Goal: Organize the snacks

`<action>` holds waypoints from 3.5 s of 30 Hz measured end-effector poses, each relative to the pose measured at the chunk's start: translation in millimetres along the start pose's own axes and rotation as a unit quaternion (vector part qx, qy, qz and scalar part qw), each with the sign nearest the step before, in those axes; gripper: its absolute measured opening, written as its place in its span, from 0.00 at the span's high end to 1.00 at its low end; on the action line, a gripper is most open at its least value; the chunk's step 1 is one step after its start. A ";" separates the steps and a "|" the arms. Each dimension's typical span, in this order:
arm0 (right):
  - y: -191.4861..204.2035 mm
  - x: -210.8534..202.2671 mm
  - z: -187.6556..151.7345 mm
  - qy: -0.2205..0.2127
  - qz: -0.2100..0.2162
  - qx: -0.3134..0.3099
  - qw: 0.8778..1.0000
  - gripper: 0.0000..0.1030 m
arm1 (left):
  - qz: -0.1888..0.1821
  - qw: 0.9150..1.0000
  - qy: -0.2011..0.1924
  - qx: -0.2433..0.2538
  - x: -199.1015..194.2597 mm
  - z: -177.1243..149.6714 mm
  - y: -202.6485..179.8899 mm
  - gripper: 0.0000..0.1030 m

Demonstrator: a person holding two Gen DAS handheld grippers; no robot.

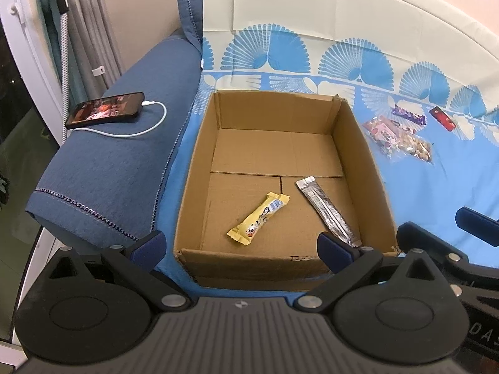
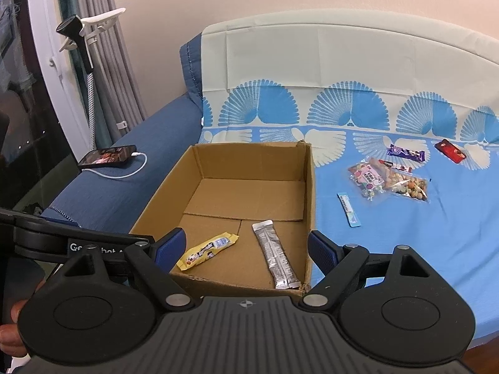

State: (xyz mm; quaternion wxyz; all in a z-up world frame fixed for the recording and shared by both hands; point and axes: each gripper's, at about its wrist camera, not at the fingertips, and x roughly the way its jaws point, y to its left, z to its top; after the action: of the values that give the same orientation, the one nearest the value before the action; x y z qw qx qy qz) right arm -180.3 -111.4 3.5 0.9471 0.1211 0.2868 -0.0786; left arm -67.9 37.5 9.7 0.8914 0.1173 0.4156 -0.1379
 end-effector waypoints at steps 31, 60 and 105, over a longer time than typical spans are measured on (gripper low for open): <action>-241.6 5.4 10.9 -0.038 -0.188 0.108 0.976 0.10 | -0.125 0.988 0.067 0.056 94.2 145.2 -214.3 0.00; -367.4 339.0 73.5 0.115 -0.048 -0.201 0.972 0.00 | -0.159 0.939 0.300 0.060 436.1 222.2 -320.1 0.00; -371.5 361.4 67.4 0.121 -0.054 -0.153 0.979 0.40 | -0.145 0.981 0.108 0.070 326.1 245.2 -296.6 0.90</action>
State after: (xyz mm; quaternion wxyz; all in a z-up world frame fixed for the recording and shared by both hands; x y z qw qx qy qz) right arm 71.4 -514.6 -213.8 0.9071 -0.0323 0.4140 -0.0694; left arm 205.0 -367.4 -116.7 0.8015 0.1317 0.5112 -0.2808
